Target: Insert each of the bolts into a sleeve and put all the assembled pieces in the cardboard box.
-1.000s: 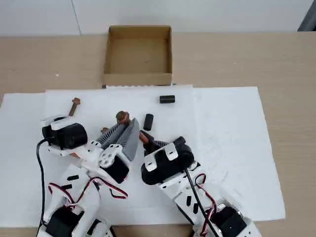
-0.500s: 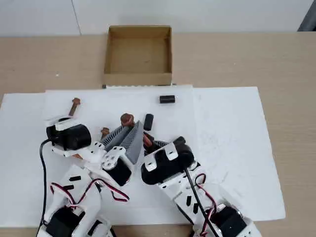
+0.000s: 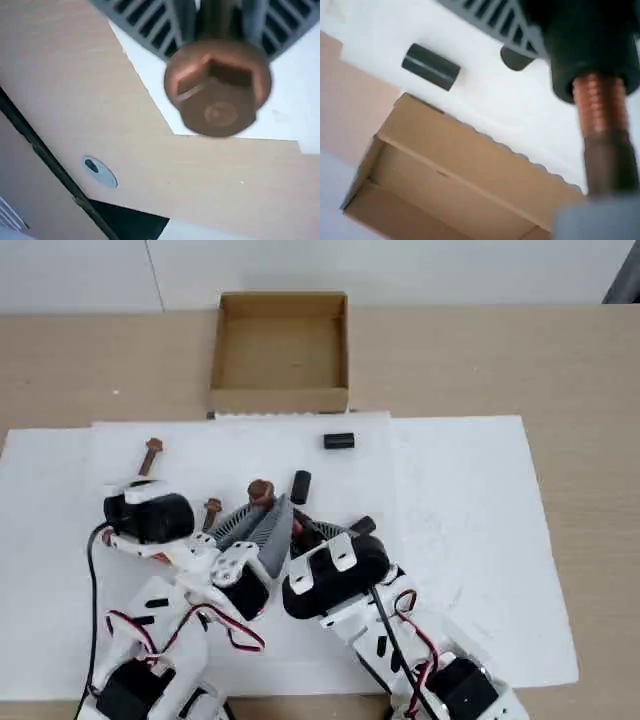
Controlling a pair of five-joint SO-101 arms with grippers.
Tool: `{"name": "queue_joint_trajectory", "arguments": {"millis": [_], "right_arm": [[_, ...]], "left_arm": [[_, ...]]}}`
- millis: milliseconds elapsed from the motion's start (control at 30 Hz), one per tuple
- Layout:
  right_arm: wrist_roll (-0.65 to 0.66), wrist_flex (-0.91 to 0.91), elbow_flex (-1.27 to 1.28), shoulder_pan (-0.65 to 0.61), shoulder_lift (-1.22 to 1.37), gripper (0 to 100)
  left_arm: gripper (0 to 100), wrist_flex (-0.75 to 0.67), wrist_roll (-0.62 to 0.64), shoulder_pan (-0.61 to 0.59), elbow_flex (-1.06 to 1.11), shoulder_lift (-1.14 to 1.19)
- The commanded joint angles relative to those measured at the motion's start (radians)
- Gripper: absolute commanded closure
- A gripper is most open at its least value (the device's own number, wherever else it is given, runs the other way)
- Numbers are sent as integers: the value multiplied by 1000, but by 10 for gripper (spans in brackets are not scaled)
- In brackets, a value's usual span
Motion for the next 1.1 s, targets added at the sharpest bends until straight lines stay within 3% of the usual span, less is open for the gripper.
{"name": "queue_joint_trajectory", "arguments": {"millis": [0,167,400,667,1067], "right_arm": [[9,-33,-12,1,-13,995],[9,-33,-12,2,-13,995],[9,-33,-12,2,-13,995],[9,-33,-11,2,-13,995],[9,-27,-9,4,-12,995]], "left_arm": [[995,11,-2,71,25,3],[995,25,-52,170,61,6],[991,25,-166,169,93,3],[732,44,-278,72,94,9],[732,80,-328,52,50,9]]}}
